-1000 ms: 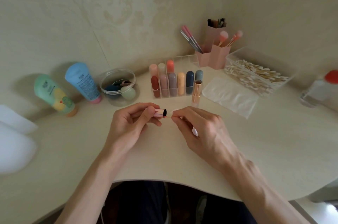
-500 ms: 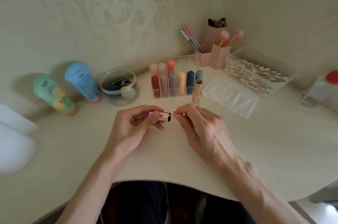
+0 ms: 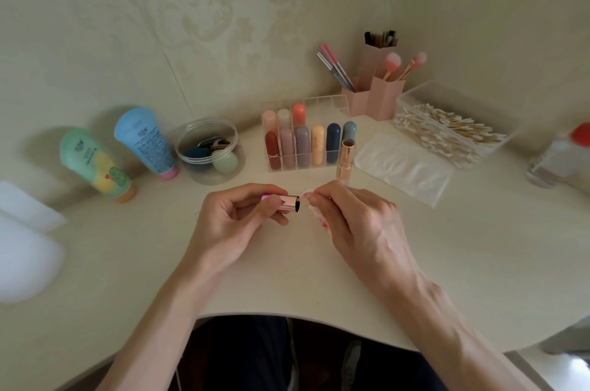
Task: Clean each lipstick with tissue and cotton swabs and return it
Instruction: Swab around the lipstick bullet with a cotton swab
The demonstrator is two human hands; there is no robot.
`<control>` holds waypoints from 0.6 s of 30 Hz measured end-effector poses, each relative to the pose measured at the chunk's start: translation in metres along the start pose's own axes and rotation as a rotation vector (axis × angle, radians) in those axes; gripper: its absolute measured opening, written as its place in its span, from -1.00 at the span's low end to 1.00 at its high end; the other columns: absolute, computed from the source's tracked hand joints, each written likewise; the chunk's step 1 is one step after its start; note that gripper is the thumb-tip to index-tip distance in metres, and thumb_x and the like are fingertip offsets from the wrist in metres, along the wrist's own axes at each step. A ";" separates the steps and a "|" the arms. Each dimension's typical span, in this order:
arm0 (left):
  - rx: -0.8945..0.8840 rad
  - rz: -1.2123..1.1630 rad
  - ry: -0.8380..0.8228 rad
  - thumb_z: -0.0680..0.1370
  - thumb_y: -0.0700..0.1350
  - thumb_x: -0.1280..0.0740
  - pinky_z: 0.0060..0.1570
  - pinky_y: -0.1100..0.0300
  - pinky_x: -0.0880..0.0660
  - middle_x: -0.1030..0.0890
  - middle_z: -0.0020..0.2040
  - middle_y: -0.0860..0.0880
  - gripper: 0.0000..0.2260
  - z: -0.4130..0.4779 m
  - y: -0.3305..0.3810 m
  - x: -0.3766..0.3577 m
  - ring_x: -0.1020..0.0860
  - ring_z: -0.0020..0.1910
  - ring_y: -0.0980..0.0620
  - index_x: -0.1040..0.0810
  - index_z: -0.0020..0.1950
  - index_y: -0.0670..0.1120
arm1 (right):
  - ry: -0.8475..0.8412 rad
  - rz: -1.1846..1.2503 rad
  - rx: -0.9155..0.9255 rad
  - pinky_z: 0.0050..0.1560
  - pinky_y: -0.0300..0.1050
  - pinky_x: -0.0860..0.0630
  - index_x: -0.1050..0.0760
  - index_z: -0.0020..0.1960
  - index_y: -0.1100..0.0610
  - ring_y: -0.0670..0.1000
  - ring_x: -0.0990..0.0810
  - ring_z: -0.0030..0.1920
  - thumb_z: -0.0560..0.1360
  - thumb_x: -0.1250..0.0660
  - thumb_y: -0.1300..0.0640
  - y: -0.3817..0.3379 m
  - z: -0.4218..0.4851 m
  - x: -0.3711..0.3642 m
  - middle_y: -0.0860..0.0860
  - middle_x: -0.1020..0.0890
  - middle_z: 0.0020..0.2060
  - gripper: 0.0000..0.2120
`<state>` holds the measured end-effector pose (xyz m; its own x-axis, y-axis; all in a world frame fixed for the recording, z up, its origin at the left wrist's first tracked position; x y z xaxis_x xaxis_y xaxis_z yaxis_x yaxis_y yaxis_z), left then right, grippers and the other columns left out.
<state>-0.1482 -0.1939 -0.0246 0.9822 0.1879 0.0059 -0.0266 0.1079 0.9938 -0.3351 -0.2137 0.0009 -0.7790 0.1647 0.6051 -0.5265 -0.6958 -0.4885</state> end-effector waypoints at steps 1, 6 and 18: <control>0.010 -0.006 0.013 0.51 -0.12 -0.41 -0.37 0.37 -0.37 -0.76 -0.15 -0.14 -0.83 0.000 0.000 0.001 -0.70 -0.28 -0.02 -0.70 0.01 -0.18 | 0.002 0.001 -0.002 -0.37 0.01 -0.44 -0.59 -0.03 0.13 0.03 -0.45 -0.38 0.73 -0.28 0.03 0.000 0.000 -0.001 -0.11 -0.52 -0.34 -0.75; 0.023 -0.048 0.056 0.52 -0.13 -0.40 -0.36 0.26 -0.44 -0.76 -0.12 -0.15 -0.83 0.000 -0.001 0.007 -0.72 -0.23 -0.06 -0.69 0.03 -0.18 | -0.004 0.030 0.005 -0.41 0.02 -0.47 -0.59 -0.01 0.13 0.03 -0.46 -0.40 0.73 -0.23 0.03 0.000 -0.003 -0.004 -0.07 -0.59 -0.33 -0.74; 0.005 0.027 0.053 0.52 -0.10 -0.45 -0.32 0.22 -0.48 -0.76 -0.09 -0.14 -0.83 0.000 -0.001 0.006 -0.72 -0.22 -0.13 -0.70 0.05 -0.15 | -0.115 0.301 -0.194 -0.29 -0.20 -0.44 -0.58 0.01 0.09 -0.02 -0.57 -0.31 0.70 -0.31 0.16 0.017 -0.001 -0.001 -0.11 -0.61 -0.28 -0.89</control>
<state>-0.1425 -0.1931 -0.0250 0.9700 0.2417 0.0274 -0.0522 0.0968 0.9939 -0.3437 -0.2248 -0.0087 -0.8713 -0.1139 0.4774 -0.3431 -0.5540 -0.7585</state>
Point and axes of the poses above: each hand's wrist, its own z-axis towards the middle knuckle, its own x-axis out of the back of the hand, y = z × x, the point moved 8 cm from there along z, towards the middle knuckle
